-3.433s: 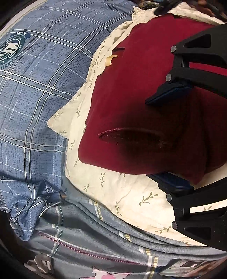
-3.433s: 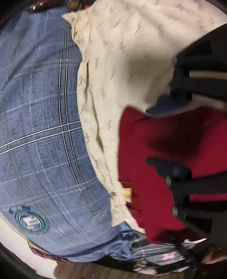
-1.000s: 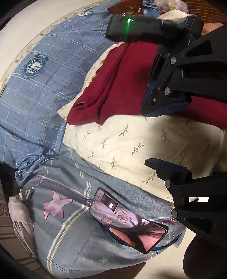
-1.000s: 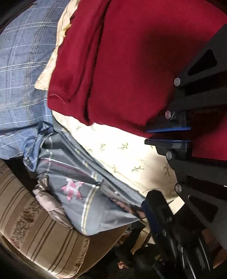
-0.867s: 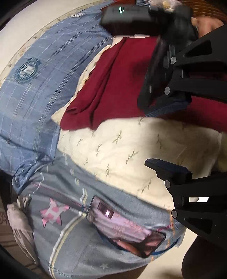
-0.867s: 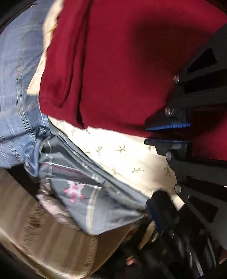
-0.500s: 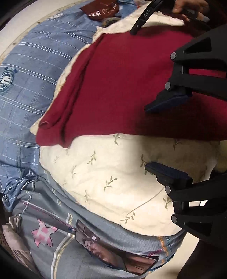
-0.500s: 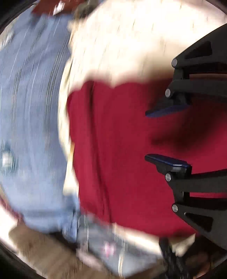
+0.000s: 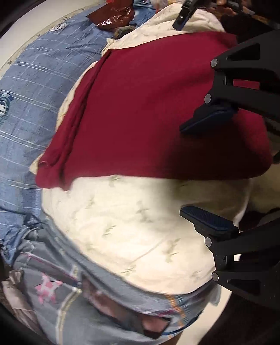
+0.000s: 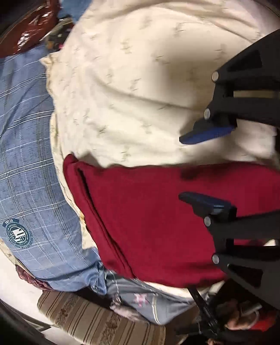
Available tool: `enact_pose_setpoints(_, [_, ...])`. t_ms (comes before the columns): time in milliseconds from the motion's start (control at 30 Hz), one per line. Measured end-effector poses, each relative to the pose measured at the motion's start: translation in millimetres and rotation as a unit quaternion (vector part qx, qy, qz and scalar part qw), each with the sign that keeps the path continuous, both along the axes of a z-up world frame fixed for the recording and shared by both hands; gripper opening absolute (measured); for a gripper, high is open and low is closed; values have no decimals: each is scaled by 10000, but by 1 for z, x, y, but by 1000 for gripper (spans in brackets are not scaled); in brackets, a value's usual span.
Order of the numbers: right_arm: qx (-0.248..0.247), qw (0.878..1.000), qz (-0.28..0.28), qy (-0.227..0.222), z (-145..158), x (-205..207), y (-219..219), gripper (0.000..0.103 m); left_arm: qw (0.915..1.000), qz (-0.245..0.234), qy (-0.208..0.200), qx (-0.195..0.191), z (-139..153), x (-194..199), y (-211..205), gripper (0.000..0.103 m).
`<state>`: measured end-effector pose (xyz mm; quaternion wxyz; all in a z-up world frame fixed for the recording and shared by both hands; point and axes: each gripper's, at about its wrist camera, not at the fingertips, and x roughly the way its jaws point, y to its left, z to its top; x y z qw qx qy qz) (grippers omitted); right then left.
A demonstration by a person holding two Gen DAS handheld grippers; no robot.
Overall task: Fold small clothes
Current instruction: 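Lay the hem over the collar and press the fold with the right gripper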
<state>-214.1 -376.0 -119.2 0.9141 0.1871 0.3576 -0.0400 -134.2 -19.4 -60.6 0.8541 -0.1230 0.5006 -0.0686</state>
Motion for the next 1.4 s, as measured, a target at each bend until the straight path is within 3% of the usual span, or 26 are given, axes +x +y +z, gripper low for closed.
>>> enact_pose_setpoints(233, [477, 9967, 405, 514, -33, -27, 6, 51, 10000, -17, 65, -59, -5, -23, 2, 71])
enact_pose_setpoints(400, [896, 9920, 638, 622, -46, -26, 8, 50, 9999, -98, 86, 66, -7, -30, -2, 71])
enact_pose_setpoints(867, [736, 9884, 942, 937, -49, -16, 27, 52, 9993, -119, 331, 102, -18, -36, -5, 71])
enact_pose_setpoints(1133, [766, 9856, 1087, 1045, -53, -14, 33, 52, 9979, -133, 628, -125, -31, -35, -5, 71])
enact_pose_setpoints(1400, [749, 9838, 1181, 1126, -55, -14, 35, 48, 9971, -173, 725, -114, -41, -29, -7, 71])
